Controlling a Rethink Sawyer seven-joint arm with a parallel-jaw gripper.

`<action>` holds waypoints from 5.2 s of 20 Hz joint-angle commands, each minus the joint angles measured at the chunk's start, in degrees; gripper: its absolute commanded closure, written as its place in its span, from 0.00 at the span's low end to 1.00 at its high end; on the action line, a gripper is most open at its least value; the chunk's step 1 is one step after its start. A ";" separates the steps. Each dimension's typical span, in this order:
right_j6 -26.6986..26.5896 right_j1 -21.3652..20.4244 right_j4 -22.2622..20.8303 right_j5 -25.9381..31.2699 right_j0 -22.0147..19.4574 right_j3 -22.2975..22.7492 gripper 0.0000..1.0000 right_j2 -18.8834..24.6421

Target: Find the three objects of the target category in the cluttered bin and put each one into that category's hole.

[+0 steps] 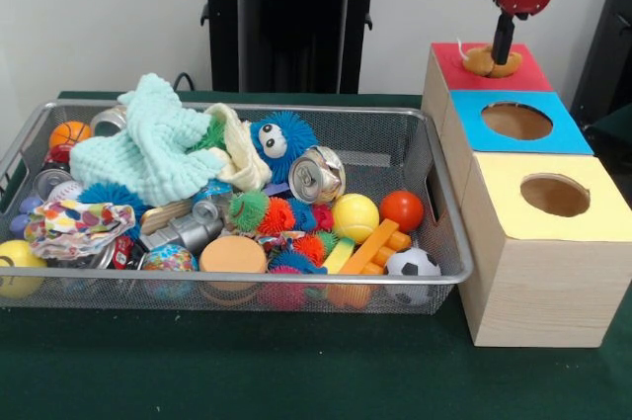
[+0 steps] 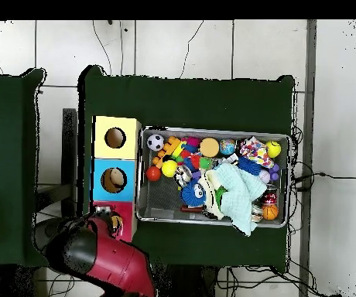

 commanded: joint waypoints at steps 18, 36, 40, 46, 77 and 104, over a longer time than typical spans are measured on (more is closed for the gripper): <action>9.74 0.07 0.62 2.95 1.27 7.63 1.00 3.86; 12.30 7.35 4.82 -9.94 -1.64 5.69 1.00 12.48; 12.70 10.06 5.43 -12.11 -2.01 3.91 1.00 13.67; 12.35 13.10 4.98 -15.14 -2.93 3.35 1.00 14.57; 5.73 -3.73 -7.85 11.19 -2.06 1.85 1.00 -1.66; -10.09 -3.97 -35.94 3.48 -25.14 0.33 1.00 3.89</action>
